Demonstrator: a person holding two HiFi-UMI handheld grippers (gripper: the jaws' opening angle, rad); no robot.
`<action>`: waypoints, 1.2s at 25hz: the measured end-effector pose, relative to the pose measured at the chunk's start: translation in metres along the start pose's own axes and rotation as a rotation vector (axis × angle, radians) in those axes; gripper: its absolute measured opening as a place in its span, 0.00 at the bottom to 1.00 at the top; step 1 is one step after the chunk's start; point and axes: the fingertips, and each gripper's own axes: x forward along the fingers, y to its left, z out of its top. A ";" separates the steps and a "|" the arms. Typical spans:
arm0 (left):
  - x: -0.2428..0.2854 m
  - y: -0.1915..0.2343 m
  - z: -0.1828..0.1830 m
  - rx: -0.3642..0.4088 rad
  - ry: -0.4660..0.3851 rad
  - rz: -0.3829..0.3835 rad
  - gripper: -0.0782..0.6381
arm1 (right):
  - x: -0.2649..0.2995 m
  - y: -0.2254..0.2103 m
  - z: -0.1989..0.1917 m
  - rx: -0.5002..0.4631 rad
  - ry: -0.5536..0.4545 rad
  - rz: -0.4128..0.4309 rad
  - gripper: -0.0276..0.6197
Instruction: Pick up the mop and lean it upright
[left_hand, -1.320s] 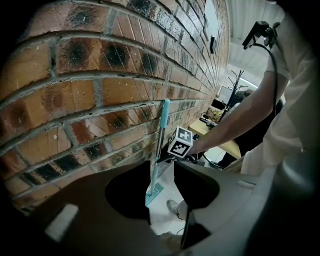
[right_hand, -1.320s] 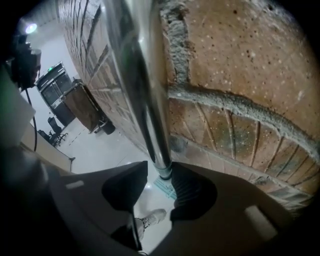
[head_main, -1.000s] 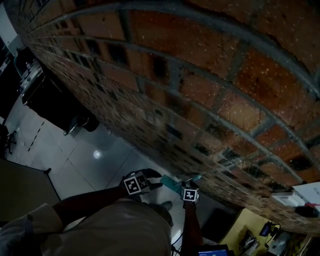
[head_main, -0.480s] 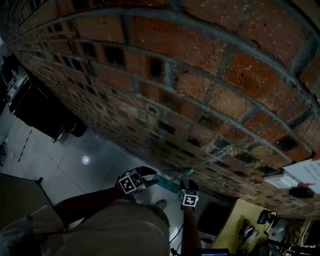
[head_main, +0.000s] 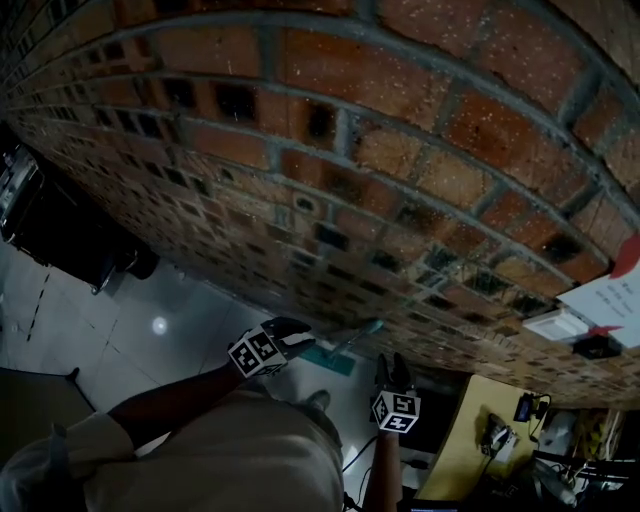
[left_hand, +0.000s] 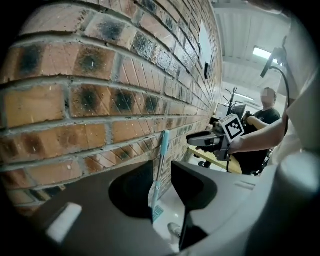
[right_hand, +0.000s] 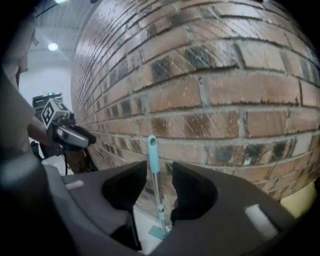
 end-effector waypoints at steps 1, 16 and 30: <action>-0.004 0.003 0.002 0.000 -0.010 0.005 0.29 | -0.007 0.001 0.012 -0.008 -0.030 -0.010 0.29; -0.013 0.018 0.026 -0.002 -0.079 -0.018 0.23 | -0.078 0.045 0.117 -0.190 -0.203 -0.044 0.25; -0.009 0.013 0.021 0.011 -0.066 -0.054 0.18 | -0.100 0.037 0.077 -0.097 -0.154 -0.144 0.23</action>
